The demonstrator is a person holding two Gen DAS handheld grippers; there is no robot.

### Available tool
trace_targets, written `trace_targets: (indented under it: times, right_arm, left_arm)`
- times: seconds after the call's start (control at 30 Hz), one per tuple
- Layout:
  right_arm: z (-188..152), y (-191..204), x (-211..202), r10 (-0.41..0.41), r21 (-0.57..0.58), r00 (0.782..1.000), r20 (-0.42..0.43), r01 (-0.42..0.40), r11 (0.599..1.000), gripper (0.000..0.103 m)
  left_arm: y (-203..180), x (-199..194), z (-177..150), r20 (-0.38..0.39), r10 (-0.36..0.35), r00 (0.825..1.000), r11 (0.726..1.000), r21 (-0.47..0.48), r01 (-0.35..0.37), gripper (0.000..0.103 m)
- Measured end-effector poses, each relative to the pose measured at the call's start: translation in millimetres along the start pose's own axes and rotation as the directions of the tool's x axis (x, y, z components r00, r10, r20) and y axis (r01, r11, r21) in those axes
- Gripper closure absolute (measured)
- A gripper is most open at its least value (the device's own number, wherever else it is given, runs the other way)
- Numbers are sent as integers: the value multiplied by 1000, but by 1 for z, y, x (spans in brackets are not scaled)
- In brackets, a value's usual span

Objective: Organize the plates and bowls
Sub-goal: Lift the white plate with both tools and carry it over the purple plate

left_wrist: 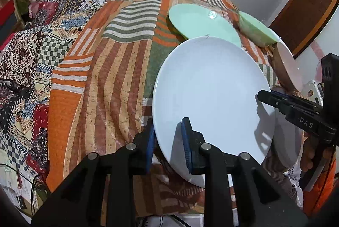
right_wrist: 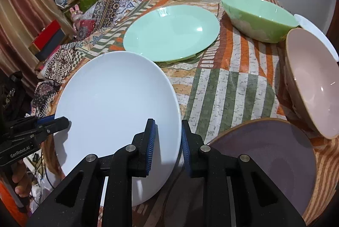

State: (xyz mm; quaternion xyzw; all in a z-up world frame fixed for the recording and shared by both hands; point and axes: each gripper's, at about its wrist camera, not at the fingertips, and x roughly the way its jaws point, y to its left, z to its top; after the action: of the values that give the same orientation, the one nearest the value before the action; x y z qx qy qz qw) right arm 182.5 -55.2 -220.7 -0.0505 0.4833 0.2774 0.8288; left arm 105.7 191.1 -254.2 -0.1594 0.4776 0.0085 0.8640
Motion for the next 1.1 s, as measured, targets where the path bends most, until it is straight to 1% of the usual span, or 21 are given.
trace_targets:
  times: [0.23, 0.6, 0.9, 1.1]
  right_arm:
    - [-3, -1, -22, 9, 10, 999, 49, -10, 1000, 81]
    - [-17, -9, -56, 1, 39, 993, 115, -5, 999, 81]
    - [-33, -29, -84, -27, 79, 987, 156, 15, 997, 81]
    - [-48, -44, -97, -57, 112, 984, 170, 38, 993, 81]
  left_arm:
    - [-15, -21, -2, 34, 1, 999, 1000, 19, -2, 79]
    - [-52, -49, -5, 74, -4, 997, 997, 79, -2, 79]
    - [-89, -57, -7, 76, -35, 997, 991, 135, 25, 79]
    - [-115, -52, -10, 51, -48, 998, 983, 181, 38, 79]
